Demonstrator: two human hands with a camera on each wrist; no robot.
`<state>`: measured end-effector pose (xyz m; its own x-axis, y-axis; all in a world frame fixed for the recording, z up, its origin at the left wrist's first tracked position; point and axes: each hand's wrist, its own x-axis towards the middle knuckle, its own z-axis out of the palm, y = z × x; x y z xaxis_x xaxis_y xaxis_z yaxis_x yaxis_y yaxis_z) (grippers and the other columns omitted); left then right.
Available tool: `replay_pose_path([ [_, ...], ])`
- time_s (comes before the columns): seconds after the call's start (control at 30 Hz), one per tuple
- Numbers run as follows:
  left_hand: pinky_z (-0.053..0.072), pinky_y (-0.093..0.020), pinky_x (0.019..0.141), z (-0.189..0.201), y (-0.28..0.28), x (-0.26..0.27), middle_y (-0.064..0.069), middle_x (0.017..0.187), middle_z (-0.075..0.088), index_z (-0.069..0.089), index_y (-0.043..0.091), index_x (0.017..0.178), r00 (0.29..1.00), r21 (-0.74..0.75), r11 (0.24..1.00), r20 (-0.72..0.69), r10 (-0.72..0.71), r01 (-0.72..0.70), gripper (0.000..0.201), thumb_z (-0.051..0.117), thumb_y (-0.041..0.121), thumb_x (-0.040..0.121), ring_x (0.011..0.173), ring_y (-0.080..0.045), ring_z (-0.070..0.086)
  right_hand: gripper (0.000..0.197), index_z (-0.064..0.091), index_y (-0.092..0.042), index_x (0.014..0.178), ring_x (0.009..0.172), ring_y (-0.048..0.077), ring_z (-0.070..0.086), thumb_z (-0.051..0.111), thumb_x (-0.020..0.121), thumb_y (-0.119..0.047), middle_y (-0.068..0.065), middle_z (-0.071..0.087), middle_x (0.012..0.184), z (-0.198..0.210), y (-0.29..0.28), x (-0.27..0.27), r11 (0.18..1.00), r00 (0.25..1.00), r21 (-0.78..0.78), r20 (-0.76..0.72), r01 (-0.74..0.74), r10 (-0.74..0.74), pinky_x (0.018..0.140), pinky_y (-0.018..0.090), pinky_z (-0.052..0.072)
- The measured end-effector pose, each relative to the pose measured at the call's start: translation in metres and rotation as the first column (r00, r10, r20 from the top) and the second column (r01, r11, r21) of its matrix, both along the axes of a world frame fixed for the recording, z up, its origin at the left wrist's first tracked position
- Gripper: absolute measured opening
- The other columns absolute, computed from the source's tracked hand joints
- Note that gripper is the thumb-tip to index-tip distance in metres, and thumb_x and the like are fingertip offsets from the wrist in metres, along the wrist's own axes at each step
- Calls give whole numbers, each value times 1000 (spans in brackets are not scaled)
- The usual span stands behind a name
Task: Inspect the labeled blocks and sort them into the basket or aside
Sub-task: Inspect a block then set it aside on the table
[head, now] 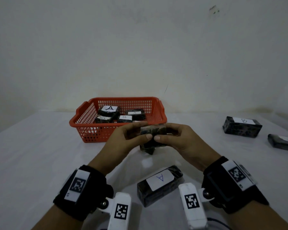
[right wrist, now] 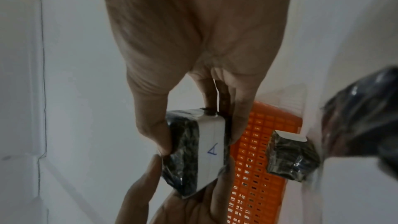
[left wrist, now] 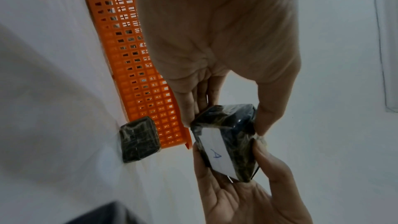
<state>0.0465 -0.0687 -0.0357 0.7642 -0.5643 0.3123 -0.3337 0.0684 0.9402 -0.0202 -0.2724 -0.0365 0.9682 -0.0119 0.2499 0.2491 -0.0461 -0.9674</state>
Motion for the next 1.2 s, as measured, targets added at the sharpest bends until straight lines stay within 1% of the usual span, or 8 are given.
replay_pose_path([
  [0.13,58,-30,97,1,0,0,0,117,76,66,13,128,999,-5,999,20,39,-39,47,76,18,82,110,-11,72,42,74,-6,118,109,29,75,74,81,-26,14,79,114,3,3,0,998,999,45,-8,-33,33,99,39,57],
  [0.37,58,-30,95,1,1,-1,-1,123,73,62,13,132,1000,-27,1000,4,5,-5,57,77,17,77,116,-13,69,41,73,-10,121,114,29,73,83,83,-22,12,77,119,2,1,-1,999,1000,29,-1,14,-14,106,45,54],
  [0.5,59,-27,90,-1,0,0,2,123,72,62,18,127,1000,-71,997,26,-5,6,60,80,-5,74,115,-13,69,41,72,-8,119,103,23,76,75,82,-25,10,79,113,7,6,-4,990,993,130,-92,-62,74,88,31,62],
  [0.7,58,-29,93,-1,-1,-3,5,134,65,54,22,138,996,-22,996,19,-89,90,73,83,14,71,123,-12,64,29,71,-1,120,104,32,77,73,92,-12,16,79,112,3,4,-2,990,993,130,-111,46,-32,88,38,63],
  [0.8,59,-29,92,1,-4,-5,6,124,72,60,25,134,1000,32,999,20,-8,7,49,71,29,86,114,-10,69,30,73,-5,119,105,31,77,75,89,-7,14,79,112,2,4,-2,995,996,80,-80,53,-47,90,41,62],
  [0.9,60,-24,85,2,-4,-5,3,108,78,72,16,115,994,32,998,97,58,-62,22,63,13,96,100,-10,74,28,73,-6,117,104,33,77,74,89,-11,15,79,111,2,7,-1,997,995,77,-95,32,-24,91,42,62],
  [1.07,60,-25,85,1,-3,-4,0,108,78,73,14,115,998,19,1000,67,11,-13,21,63,12,96,101,-13,74,46,74,-4,121,105,31,77,77,82,-30,16,79,112,3,7,-1,996,995,78,-89,53,-46,95,44,61],
  [1.2,61,-29,87,1,-3,-3,-2,109,78,73,10,116,998,-17,999,54,43,-42,23,64,13,95,102,-15,75,47,73,-5,119,106,32,76,77,77,-26,16,79,112,5,8,-2,997,996,77,-89,13,-6,95,42,61],
])
